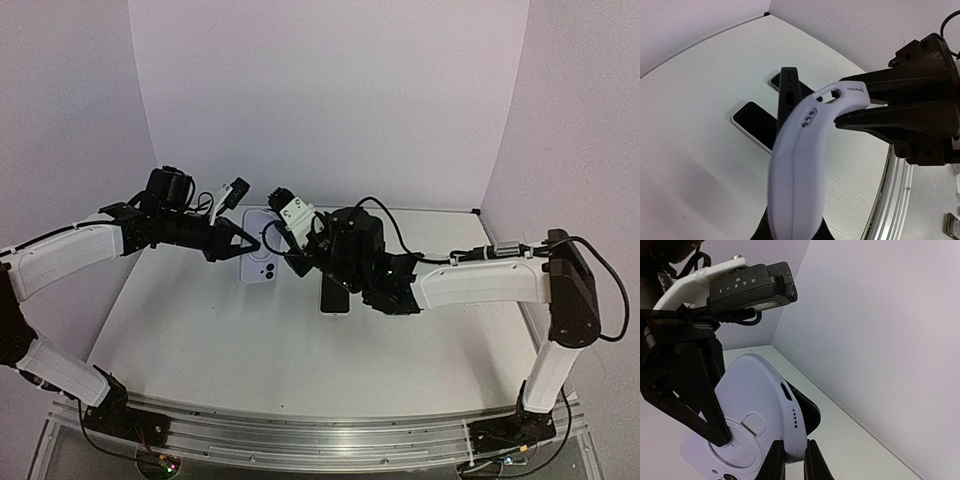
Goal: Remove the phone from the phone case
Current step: Remove the phone case from the phone.
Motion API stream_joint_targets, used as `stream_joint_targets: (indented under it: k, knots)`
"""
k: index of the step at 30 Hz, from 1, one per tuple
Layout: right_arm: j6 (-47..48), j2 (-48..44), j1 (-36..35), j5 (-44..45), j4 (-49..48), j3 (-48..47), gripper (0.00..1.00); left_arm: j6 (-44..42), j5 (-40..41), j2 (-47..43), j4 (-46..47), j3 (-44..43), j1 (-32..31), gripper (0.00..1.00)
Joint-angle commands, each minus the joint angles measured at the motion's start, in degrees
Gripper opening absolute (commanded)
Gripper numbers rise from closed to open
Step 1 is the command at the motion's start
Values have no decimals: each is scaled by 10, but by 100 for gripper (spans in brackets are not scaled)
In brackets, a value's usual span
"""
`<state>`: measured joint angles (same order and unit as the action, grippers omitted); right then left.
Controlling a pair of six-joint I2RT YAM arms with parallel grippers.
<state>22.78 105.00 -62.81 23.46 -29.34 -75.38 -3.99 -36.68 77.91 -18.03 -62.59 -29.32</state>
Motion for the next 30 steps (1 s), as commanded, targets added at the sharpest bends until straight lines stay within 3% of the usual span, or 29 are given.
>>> stream_joint_targets:
  k: [1,8,15,20,30]
  knots:
    - [12,-10,-31,-265,4,18,0,16,41,-1,81,-40,2,0]
    - [-135,5,5,-487,11,9,11,-214,-5,-10,126,9,2,0]
    - [-227,30,19,-537,14,8,21,-384,9,-33,245,75,1,0]
    - [-317,42,30,-576,11,0,33,-511,18,-53,361,151,-3,0]
    - [-596,101,82,-620,-41,-40,48,-786,-14,-63,622,312,-7,0]
